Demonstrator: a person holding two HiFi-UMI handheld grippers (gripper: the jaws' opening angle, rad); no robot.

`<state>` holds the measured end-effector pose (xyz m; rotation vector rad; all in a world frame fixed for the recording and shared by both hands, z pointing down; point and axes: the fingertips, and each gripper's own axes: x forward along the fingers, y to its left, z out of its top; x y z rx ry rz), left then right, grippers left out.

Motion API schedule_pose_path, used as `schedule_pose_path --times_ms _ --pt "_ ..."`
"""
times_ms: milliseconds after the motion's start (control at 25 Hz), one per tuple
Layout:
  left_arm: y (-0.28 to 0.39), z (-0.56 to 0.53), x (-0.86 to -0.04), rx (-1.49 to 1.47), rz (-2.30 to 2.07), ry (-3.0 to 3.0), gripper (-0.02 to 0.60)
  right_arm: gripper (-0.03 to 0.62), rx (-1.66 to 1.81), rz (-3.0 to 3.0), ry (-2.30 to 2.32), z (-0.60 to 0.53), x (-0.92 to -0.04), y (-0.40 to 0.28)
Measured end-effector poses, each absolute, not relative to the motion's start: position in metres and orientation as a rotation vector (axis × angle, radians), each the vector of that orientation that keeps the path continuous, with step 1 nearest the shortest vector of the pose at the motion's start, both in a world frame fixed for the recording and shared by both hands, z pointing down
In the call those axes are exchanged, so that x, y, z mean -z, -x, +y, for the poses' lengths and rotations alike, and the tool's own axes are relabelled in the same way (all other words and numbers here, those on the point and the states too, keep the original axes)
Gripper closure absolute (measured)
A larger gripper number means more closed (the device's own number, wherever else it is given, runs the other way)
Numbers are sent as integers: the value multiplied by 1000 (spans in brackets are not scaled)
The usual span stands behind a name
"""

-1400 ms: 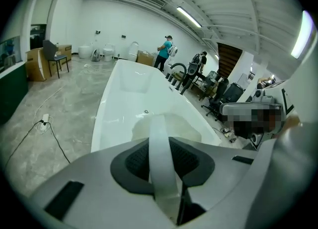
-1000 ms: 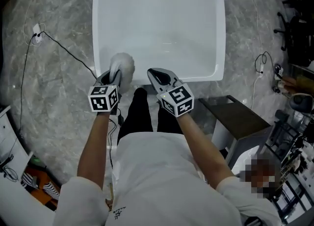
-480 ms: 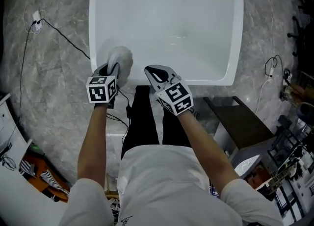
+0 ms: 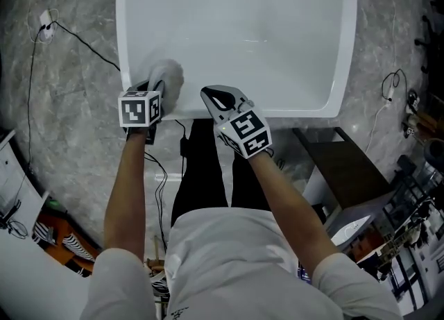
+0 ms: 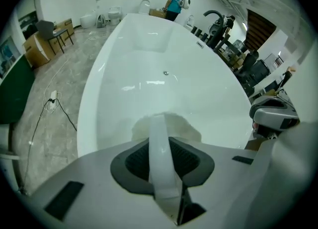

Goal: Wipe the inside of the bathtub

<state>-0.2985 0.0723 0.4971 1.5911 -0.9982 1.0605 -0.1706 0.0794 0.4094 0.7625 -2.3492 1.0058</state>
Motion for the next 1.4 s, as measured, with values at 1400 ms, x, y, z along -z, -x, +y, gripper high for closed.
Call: schedule_pose_path --times_ms 1400 --pt "264 77 -542 -1223 -890 -1544 489 576 -761 -2170 -555 78 -478 180"
